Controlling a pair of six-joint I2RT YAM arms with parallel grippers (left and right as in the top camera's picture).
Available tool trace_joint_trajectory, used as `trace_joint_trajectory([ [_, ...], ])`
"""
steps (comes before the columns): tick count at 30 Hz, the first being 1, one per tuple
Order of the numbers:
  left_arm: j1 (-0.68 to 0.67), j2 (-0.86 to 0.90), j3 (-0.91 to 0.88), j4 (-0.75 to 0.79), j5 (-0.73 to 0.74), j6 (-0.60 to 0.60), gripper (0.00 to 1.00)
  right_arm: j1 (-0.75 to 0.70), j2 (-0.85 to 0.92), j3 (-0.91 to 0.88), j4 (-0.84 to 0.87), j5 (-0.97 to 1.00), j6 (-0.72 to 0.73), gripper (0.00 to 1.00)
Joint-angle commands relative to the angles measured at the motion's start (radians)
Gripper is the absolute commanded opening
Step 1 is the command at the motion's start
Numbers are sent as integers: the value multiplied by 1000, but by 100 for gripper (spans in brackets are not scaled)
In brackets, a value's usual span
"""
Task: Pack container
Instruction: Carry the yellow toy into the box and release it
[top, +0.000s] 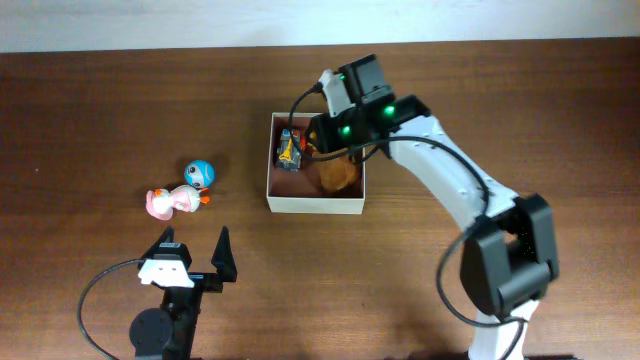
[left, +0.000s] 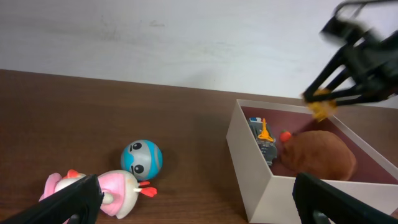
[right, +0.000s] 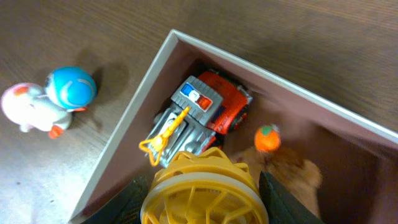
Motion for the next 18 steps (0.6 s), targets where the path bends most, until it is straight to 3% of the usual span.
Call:
trace_joint_trajectory([
  [1,-4,-6,-7,2,-5,16,100,13,38,15,35,-23,20,47],
  [5,-4,-6,-7,2,-5,16,99,11,46,16,63,-27,22,47],
  [6,-4,-6,-7,2,-5,16,100,11,46,16,69,-27,22,52],
  [8,-4,-6,-7,2,-5,16,100,9,46,19,69,-27,22,75],
  [11,-4,-6,-7,2,-5,16,100,9,46,19,67,-27,21,96],
  [18,-4,-6,-7,2,-5,16,100,9,44,76,-12,-27,9,99],
])
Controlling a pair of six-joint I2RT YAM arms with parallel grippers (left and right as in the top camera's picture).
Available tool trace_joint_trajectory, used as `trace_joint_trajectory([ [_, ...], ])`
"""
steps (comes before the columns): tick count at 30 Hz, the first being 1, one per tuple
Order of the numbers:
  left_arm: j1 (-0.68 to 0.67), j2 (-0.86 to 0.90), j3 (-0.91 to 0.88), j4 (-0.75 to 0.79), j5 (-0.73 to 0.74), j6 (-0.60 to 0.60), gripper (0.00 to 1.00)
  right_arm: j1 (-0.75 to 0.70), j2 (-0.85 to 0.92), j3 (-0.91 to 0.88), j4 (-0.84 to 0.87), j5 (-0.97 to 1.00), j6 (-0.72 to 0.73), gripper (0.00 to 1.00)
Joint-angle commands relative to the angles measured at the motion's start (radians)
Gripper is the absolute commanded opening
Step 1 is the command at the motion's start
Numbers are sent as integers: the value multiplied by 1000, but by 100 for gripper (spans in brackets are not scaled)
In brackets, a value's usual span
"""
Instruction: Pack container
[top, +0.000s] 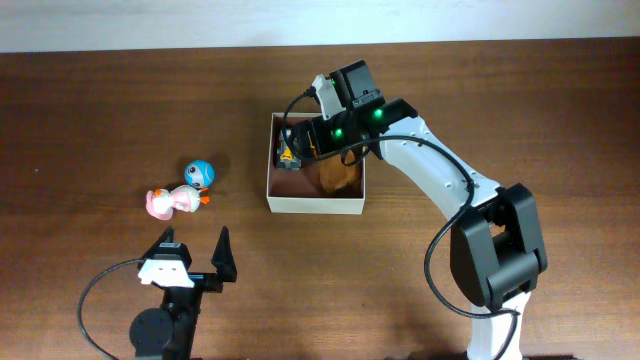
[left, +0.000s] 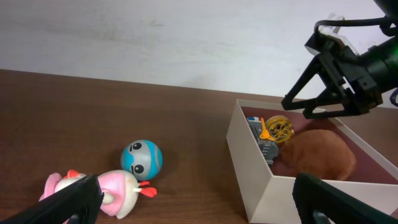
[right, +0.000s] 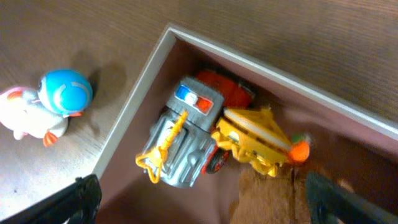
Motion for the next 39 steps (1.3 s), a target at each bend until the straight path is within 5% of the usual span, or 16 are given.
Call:
trace_joint_trajectory([
  [1,-4,-6,-7,2,-5,16,100,1,-5,92,-63,-11,-21,99],
  [9,-4,-6,-7,2,-5,16,100,-47,-5,530,-544,60,-43,99],
  [15,-4,-6,-7,2,-5,16,100,-213,-5,745,-780,135,122,99],
  [25,-4,-6,-7,14,-23,21,100,-587,-2,707,-896,210,225,99],
  [34,-4,-6,-6,19,-129,23,99,-765,-2,601,-880,243,249,99],
  [39,-4,-4,-6,10,86,23,100,-807,-2,528,-873,238,365,99],
])
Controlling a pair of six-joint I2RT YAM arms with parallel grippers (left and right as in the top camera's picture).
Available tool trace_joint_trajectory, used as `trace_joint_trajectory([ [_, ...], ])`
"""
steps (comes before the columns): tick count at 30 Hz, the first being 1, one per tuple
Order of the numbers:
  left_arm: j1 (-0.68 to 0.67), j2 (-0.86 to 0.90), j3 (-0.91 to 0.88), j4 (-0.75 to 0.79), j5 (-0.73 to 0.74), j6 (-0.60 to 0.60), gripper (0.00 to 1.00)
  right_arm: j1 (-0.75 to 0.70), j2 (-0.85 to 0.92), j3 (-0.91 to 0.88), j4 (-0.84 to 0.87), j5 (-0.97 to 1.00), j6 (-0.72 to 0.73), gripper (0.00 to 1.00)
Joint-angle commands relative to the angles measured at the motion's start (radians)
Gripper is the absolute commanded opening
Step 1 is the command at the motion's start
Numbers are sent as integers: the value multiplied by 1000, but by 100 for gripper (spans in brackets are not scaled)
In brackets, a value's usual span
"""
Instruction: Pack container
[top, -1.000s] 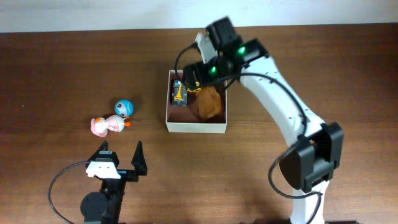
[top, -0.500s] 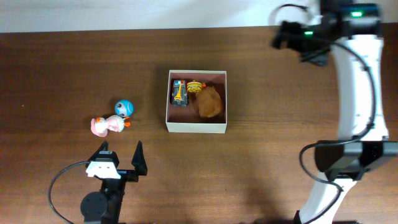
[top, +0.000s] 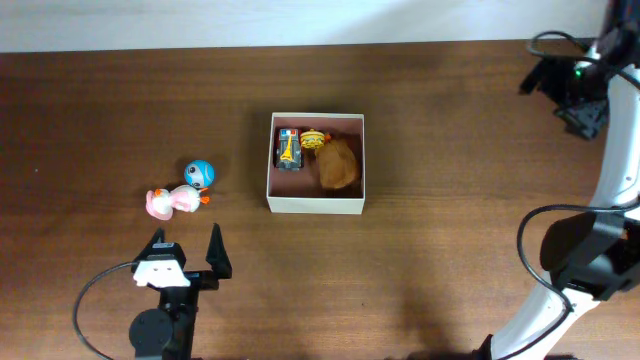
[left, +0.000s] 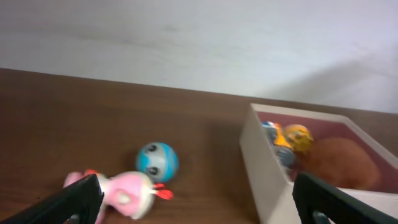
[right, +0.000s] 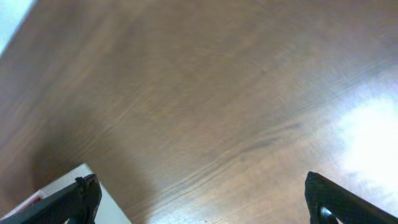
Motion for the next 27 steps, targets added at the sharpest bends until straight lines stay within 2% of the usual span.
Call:
trace_joint_trajectory([
  [1,-4,-4,-5,2,165,19,100,-19,-9,-49,1,11,90,99],
  [4,-5,-4,-5,11,270,19,100,-14,-9,-63,-3,13,90,99],
  [8,-6,-4,0,133,466,121,100,-14,-9,-64,-3,19,90,99],
  [10,-6,5,31,115,456,120,100,-16,-9,-64,-3,19,90,99],
  [13,-6,75,136,-24,357,121,100,-16,-9,-64,-3,19,89,99],
  [21,-6,608,702,-342,192,172,100,-16,-9,-64,-3,19,90,99],
  [23,-6,740,845,-428,196,185,99,-16,-9,-64,-3,19,90,99],
  [27,-6,943,1068,-561,317,184,100,-16,-9,-64,-3,19,90,98],
])
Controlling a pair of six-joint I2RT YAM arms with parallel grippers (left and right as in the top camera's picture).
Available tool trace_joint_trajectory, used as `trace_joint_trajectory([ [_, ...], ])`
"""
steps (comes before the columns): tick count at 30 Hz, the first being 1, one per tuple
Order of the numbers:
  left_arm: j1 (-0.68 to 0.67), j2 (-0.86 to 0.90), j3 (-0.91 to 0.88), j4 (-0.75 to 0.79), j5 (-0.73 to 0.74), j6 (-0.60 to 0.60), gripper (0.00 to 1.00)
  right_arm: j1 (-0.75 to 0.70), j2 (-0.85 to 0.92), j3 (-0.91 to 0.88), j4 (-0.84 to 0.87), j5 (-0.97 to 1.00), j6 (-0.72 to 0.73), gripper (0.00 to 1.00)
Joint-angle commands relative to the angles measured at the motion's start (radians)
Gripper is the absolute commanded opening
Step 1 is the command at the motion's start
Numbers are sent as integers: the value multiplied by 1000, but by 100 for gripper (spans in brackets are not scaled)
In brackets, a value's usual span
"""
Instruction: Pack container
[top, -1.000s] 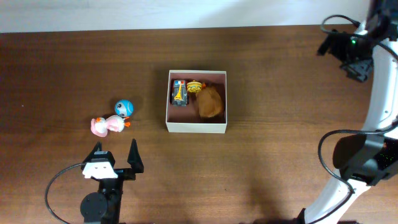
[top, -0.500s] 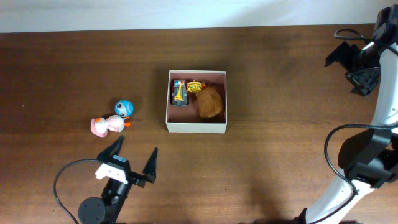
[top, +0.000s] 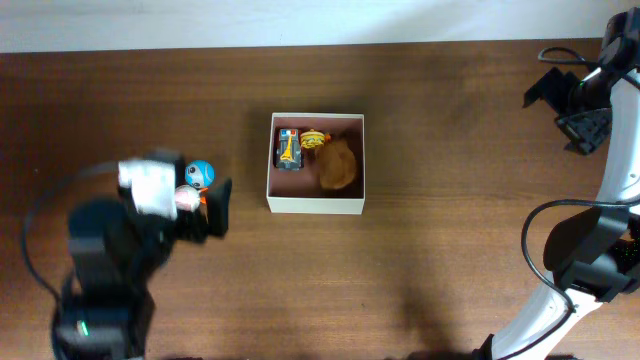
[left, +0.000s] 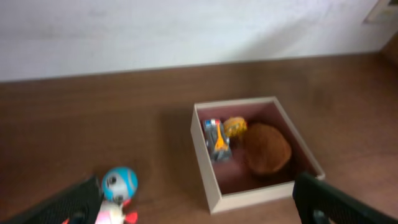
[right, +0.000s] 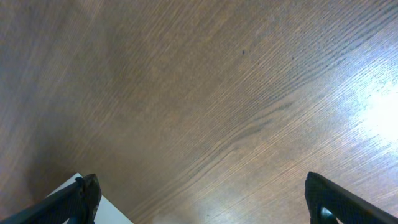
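The white box stands mid-table and holds a toy police car, a yellow spinning top and a brown plush. A blue round toy and a pink duck toy lie to its left. My left gripper hangs open and blurred over the pink duck, partly hiding it. The left wrist view shows the box, the blue toy and the duck from above, between the wide-open fingers. My right gripper is open and empty at the far right.
The right wrist view shows bare brown table with a white corner of the box at the bottom left. The wall borders the table's far edge. The right arm's cable loops near the right edge.
My left arm has risen from the table's near edge to above the pink duck and blue toy, and its camera now looks down on the box. The right gripper has barely shifted.
My right gripper held the yellow top over the box beside the toy car. Then it was open and the top lay in the box. Then it stood far right, empty. The left gripper stayed open at the near edge until now, when it hangs over the two toys.
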Motion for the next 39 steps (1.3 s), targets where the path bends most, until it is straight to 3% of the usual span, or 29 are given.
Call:
trace_joint_trajectory([
  [1,-3,161,155,-71,107,24,100,5,-9,-5,0,11,4,99],
  [3,-3,219,183,-82,172,25,100,5,-9,-5,0,11,4,99],
  [9,-2,341,184,-88,136,24,99,5,-9,-5,0,11,4,99],
  [11,-2,368,184,-105,60,-28,99,5,-9,-5,0,11,4,99],
  [17,0,492,184,-218,-370,-272,100,5,-9,-5,0,11,4,99],
  [20,14,567,184,-219,-441,-299,100,5,-9,-5,0,11,4,99],
  [37,70,947,184,-134,-469,-298,99,5,-9,-5,0,11,4,99],
  [38,70,957,184,-129,-469,-298,94,5,-9,-5,0,11,4,99],
  [39,70,971,184,-119,-469,-298,81,5,-9,-5,0,11,4,99],
])
